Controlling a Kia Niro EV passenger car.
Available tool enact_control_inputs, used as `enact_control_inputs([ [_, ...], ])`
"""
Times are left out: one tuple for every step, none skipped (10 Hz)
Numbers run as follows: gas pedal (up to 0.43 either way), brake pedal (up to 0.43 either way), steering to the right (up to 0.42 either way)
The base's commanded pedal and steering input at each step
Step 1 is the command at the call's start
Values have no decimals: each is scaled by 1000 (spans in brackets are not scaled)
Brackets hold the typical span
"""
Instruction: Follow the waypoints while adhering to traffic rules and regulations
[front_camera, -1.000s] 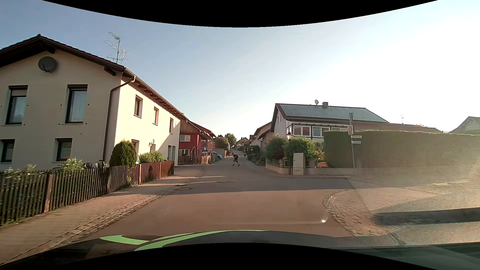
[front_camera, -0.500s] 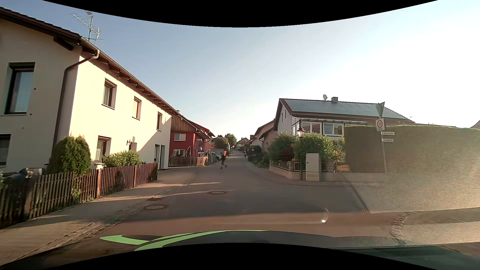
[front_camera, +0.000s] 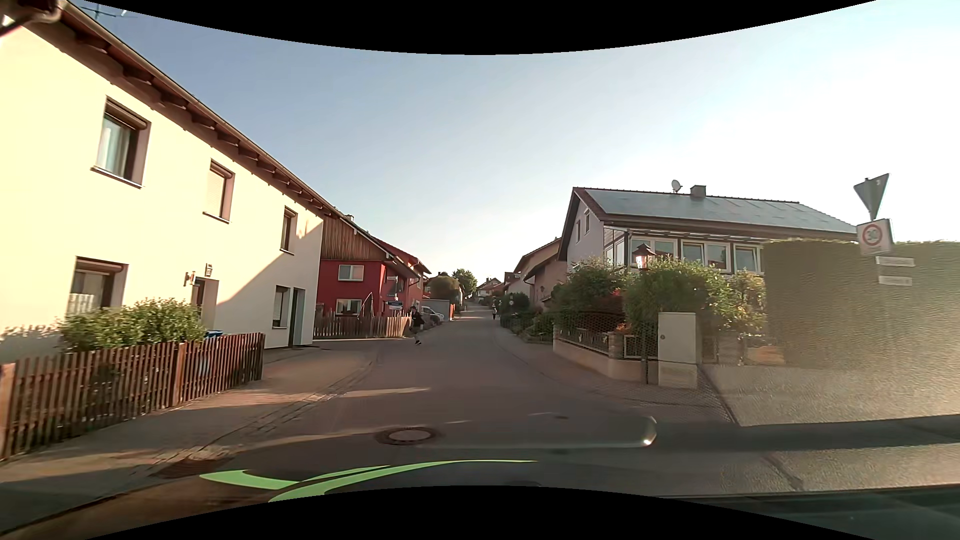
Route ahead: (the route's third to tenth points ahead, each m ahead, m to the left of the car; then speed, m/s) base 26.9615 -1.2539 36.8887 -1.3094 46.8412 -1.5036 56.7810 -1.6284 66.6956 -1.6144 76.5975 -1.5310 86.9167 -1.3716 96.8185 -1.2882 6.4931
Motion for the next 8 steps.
enact_control_inputs([
  [189, 0, -25],
  [189, 0, -25],
  [189, 0, -24],
  [189, 0, -24],
  [189, 0, -24],
  [189, 0, -23],
  [189, 0, -22],
  [189, 0, -21],
])
